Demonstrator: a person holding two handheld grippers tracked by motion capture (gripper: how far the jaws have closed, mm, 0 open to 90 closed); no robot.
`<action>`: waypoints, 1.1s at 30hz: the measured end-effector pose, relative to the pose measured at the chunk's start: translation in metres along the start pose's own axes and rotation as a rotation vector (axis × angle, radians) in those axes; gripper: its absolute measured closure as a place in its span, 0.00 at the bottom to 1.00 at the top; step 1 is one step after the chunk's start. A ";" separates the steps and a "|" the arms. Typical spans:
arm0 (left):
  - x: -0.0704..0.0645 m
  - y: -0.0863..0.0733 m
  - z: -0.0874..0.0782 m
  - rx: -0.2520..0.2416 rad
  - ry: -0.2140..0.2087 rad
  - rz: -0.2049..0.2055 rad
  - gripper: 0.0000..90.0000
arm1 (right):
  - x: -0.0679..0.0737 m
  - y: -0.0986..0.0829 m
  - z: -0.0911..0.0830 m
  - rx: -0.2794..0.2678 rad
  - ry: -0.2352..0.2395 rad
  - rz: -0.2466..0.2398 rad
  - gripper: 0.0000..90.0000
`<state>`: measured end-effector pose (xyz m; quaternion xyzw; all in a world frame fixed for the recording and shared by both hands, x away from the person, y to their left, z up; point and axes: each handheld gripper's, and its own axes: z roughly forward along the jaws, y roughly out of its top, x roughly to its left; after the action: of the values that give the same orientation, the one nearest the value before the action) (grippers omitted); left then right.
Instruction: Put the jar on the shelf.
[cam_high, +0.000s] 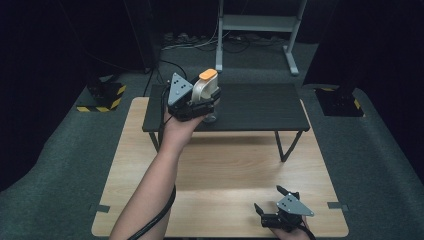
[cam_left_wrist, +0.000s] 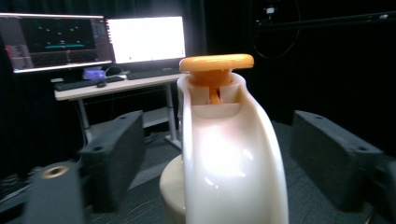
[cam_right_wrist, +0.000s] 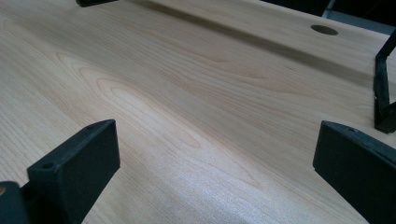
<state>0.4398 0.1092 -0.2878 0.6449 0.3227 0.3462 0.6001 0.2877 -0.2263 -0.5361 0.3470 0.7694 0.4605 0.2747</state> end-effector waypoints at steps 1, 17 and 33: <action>0.001 0.000 -0.002 0.000 0.007 -0.007 0.08 | 0.000 0.000 0.000 0.001 0.000 -0.002 0.00; 0.004 -0.006 -0.029 0.001 0.007 0.012 0.00 | 0.001 0.000 0.000 0.001 -0.002 -0.006 0.00; 0.009 -0.021 -0.065 -0.002 0.015 0.019 0.00 | 0.001 0.001 0.001 0.011 -0.008 -0.013 0.00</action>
<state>0.3908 0.1540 -0.3058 0.6446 0.3209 0.3571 0.5950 0.2878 -0.2244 -0.5363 0.3453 0.7731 0.4531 0.2789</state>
